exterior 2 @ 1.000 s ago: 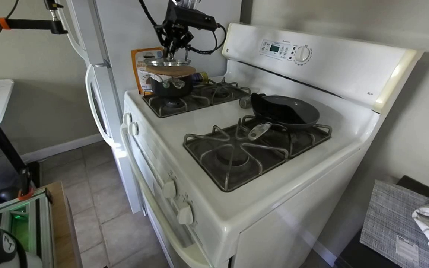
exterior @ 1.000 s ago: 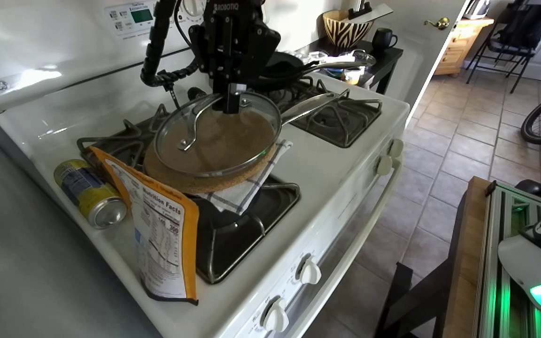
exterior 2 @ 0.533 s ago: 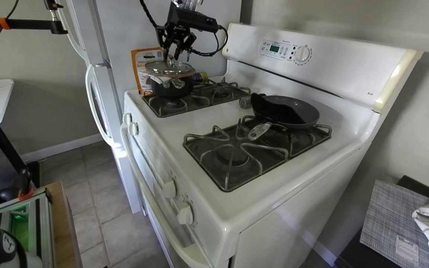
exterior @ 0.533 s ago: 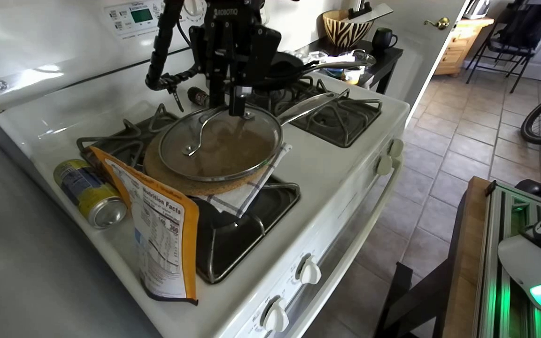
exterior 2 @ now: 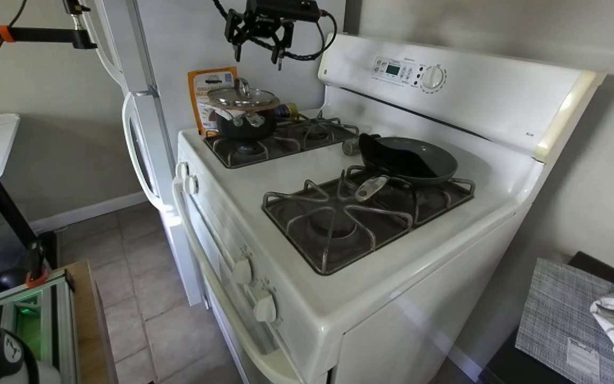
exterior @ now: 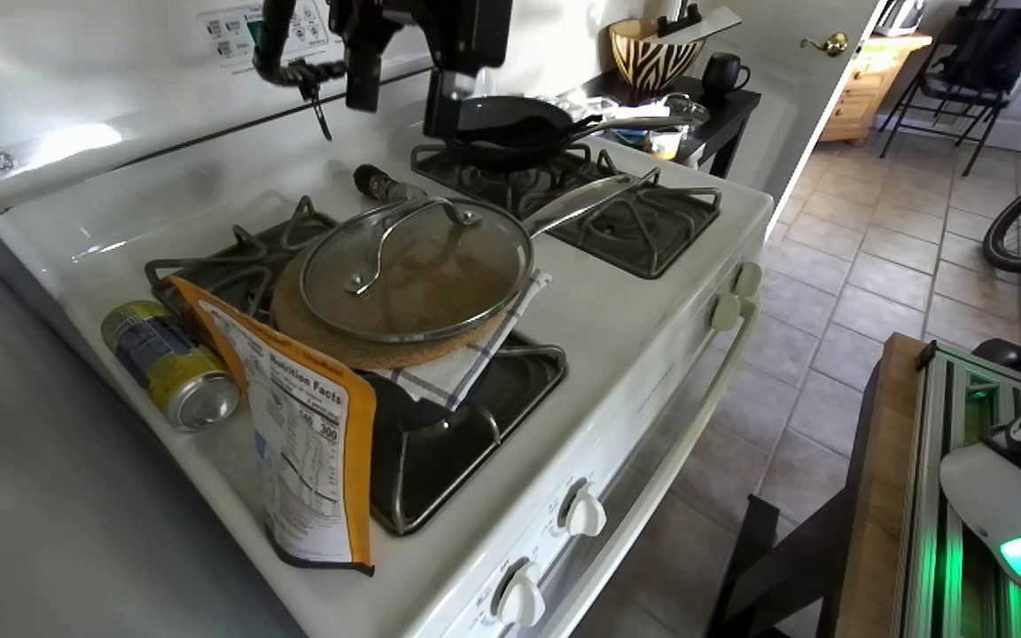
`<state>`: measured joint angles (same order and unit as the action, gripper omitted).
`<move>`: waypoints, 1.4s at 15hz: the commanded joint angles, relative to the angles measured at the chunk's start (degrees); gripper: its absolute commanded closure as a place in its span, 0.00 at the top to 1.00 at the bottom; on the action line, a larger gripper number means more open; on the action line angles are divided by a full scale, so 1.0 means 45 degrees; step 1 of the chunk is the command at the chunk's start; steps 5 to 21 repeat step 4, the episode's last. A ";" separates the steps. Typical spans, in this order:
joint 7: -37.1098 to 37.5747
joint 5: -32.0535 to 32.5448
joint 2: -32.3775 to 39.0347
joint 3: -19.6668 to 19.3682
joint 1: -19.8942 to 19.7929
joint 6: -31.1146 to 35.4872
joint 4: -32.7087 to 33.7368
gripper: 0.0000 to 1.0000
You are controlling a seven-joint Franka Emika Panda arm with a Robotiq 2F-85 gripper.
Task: Put the glass lid on top of the wooden coaster.
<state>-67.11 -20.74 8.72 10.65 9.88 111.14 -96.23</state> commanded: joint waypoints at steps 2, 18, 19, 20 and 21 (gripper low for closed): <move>0.1158 -0.0399 -0.1201 -0.0197 -0.0476 0.2078 -0.0526 1.00; 0.0942 -0.0145 -0.0805 -0.0110 -0.0426 0.1587 0.0040 1.00; 0.0942 -0.0145 -0.0805 -0.0110 -0.0426 0.1587 0.0040 1.00; 0.0942 -0.0145 -0.0805 -0.0110 -0.0426 0.1587 0.0040 1.00; 0.0942 -0.0145 -0.0805 -0.0110 -0.0426 0.1587 0.0040 1.00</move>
